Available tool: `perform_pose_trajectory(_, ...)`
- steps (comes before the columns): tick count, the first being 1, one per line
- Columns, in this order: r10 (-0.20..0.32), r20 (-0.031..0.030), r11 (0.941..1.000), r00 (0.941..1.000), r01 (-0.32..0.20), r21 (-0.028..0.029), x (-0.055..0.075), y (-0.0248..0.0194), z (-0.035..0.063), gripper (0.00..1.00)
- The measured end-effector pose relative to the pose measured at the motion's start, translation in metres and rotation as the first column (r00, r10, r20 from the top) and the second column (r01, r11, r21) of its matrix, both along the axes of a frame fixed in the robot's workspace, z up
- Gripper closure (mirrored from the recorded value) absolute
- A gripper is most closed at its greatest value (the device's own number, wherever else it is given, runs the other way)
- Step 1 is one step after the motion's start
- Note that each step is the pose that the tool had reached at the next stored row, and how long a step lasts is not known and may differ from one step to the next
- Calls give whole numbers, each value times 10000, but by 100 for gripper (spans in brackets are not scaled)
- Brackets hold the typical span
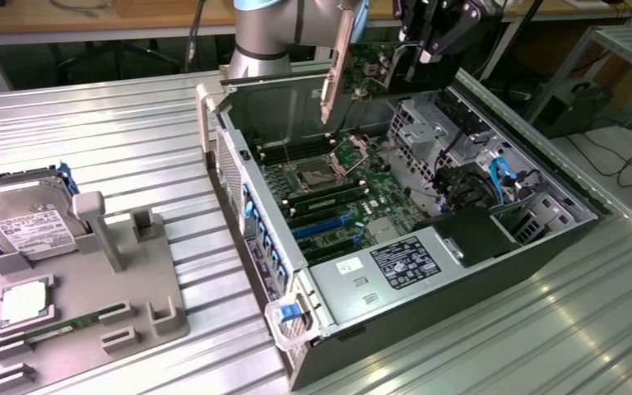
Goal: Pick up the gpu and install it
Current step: 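Insert the gpu into the slot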
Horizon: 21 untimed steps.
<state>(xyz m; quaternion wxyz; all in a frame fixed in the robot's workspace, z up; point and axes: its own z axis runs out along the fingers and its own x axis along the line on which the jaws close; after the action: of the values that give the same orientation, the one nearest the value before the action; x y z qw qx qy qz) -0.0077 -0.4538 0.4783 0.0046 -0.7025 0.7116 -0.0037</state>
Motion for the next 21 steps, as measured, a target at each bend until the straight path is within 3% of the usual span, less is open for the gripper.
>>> perform_pose_trajectory(4,1,92,10000,10000,-1,0,0,0,-59,73)
perform_pose_trajectory(14,525,98,9986,9986,-525,2,-4,2,-250,73)
perform_pose_trajectory(21,599,100,9982,9982,-599,22,-5,8,-397,73)
